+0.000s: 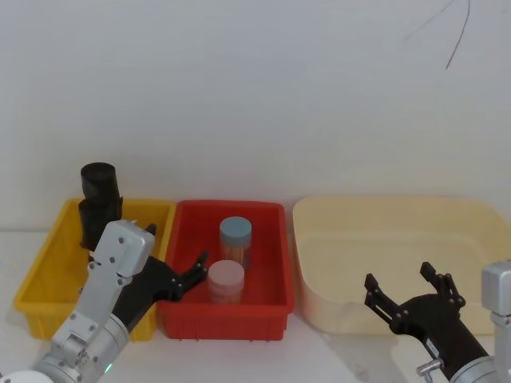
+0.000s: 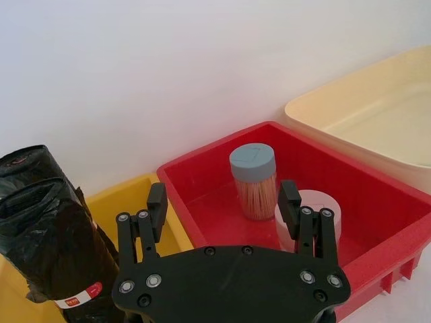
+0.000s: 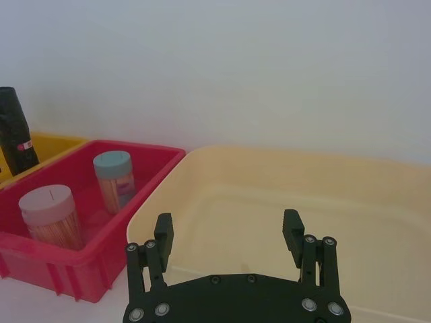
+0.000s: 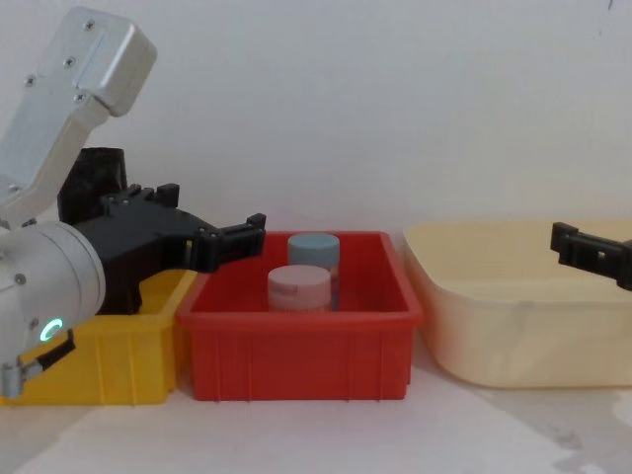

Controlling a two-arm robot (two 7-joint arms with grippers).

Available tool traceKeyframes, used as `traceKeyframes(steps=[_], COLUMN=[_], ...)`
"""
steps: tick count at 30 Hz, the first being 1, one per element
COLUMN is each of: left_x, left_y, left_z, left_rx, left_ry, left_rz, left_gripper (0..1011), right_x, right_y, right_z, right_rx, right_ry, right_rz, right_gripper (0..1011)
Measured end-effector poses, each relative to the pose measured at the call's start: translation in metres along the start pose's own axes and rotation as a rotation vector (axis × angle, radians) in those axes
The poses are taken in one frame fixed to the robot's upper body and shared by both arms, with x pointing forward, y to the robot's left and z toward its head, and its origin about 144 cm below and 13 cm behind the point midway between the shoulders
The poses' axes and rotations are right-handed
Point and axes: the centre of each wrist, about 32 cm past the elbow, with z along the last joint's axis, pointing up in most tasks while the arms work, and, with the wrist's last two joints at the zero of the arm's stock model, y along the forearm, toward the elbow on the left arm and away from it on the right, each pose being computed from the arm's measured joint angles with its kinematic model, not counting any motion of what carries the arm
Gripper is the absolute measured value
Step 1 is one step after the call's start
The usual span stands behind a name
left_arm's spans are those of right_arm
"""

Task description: Pick up the garbage bag with the one hand and transfer it to the other hand.

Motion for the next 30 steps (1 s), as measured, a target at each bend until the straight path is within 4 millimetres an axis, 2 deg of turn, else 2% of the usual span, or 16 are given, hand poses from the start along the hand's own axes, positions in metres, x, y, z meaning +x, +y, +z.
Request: traceKeyframes(steps=[30], left_x=[0.0], left_y=[0.0], left_z=[0.0], left_rx=[0.0], left_ry=[0.0], left_rz=[0.0], left_gripper=[1000], right_x=[0.0], right_y=[0.0], right_z=[0.0], right_rx=[0.0], right_ry=[0.0], right_rz=[0.0], right_gripper=[1002])
